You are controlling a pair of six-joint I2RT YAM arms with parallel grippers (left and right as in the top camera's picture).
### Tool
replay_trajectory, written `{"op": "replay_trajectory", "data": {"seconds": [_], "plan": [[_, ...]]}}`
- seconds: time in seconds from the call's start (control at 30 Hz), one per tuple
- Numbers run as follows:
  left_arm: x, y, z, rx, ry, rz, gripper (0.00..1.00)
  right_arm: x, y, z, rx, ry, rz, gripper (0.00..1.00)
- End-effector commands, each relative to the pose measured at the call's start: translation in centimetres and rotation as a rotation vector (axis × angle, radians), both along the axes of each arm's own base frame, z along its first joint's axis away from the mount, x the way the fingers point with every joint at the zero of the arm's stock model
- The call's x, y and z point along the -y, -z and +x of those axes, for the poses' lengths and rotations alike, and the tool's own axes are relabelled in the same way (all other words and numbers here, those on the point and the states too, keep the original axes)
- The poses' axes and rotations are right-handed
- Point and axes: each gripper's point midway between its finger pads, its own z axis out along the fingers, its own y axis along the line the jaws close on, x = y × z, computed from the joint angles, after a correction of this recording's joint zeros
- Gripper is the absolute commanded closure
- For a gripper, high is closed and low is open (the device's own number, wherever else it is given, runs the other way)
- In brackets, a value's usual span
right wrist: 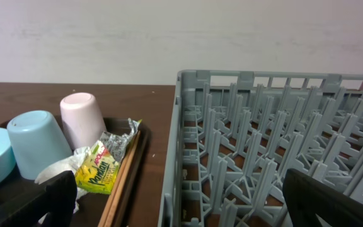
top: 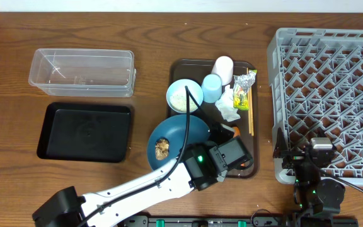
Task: Sort waste into correct bins and load items into the dishwasher rack
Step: 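Lift the blue plate with the left gripper over the black tray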
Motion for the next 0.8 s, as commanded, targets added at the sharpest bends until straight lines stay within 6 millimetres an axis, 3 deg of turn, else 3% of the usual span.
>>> {"op": "replay_trajectory", "data": {"seconds": [0.0,0.13,0.23,0.5,0.67,0.77], "plan": [[0.6,-3.9,1.6,0.09,-0.022,-0.045,0.94,0.4,0.1,0.0,0.001,0.014,-0.015,0.01],[0.7,-5.9,2.0,0.116,-0.029,-0.088,0.94,0.4,0.1,0.0,0.001,0.014,-0.015,0.01],[-0.5,-7.7,2.7,0.138,-0.062,-0.128,0.93,0.4,0.1,0.0,0.001,0.014,-0.015,0.01],[-9.2,-13.4,5.2,0.22,-0.283,-0.221,0.94,0.4,0.1,0.0,0.001,0.014,-0.015,0.01],[-14.2,-15.3,6.0,0.264,-0.422,-0.248,0.94,0.4,0.1,0.0,0.001,0.014,-0.015,0.01],[-16.0,-15.6,6.4,0.263,-0.484,-0.264,0.94,0.4,0.1,0.0,0.001,0.014,-0.015,0.01]]}}
